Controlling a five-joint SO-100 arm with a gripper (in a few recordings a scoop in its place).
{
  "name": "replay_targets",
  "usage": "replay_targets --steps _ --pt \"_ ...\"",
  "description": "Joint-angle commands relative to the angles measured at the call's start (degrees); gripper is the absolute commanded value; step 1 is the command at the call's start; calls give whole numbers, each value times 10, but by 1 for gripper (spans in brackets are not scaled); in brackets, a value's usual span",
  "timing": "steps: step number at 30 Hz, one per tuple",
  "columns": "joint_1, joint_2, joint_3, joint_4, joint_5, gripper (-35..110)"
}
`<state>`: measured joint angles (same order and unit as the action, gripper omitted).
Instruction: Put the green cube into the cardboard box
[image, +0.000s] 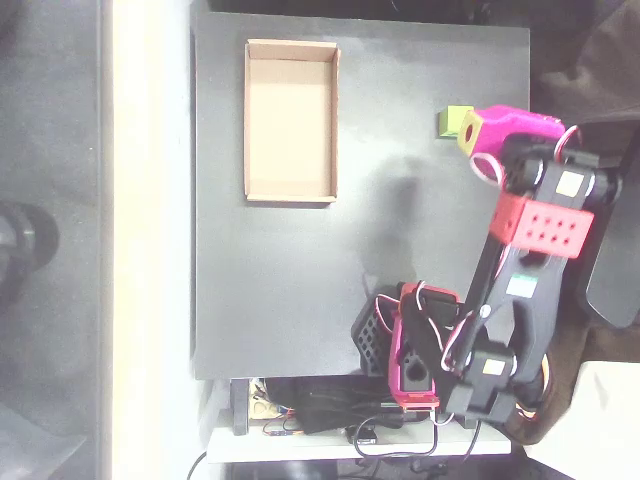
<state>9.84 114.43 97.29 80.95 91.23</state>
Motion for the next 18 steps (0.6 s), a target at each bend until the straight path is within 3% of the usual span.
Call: replay_targets --steps 1,7,18 --pt "21 -37 -46 3 3 6" --pt "29 -113 -112 2 3 9" --pt "28 -208 -131 2 3 32"
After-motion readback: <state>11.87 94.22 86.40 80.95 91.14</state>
